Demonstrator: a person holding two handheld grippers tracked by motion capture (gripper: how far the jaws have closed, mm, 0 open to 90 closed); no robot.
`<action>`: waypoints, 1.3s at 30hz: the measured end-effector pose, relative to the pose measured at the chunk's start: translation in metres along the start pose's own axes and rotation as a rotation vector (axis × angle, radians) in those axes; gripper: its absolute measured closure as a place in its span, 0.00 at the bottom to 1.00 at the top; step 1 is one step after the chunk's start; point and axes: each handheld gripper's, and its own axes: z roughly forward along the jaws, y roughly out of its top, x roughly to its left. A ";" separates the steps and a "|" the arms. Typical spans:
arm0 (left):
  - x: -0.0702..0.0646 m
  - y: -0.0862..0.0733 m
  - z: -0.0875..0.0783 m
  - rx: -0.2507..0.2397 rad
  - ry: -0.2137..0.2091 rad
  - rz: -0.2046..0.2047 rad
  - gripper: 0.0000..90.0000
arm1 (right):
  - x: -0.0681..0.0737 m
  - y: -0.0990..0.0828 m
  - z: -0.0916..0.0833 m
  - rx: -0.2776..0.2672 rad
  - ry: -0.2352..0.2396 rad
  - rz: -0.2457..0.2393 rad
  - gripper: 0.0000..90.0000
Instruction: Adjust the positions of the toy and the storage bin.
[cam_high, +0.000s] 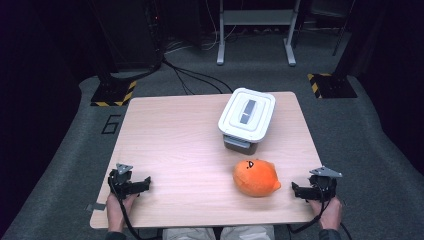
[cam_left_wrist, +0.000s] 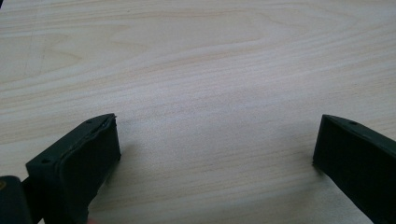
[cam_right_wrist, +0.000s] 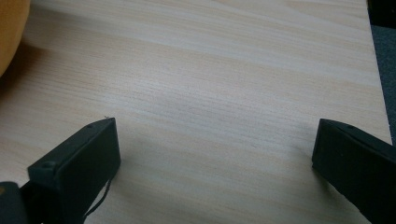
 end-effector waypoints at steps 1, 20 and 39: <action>0.000 0.000 0.000 0.000 0.000 -0.001 0.00 | 0.000 0.000 0.000 0.000 0.000 0.000 0.00; -0.001 0.000 0.000 -0.001 0.007 -0.005 0.00 | 0.001 0.000 -0.001 0.003 -0.006 0.006 0.00; -0.001 -0.001 -0.001 -0.007 0.013 -0.002 0.01 | 0.034 0.024 -0.026 -0.029 0.053 -0.026 0.00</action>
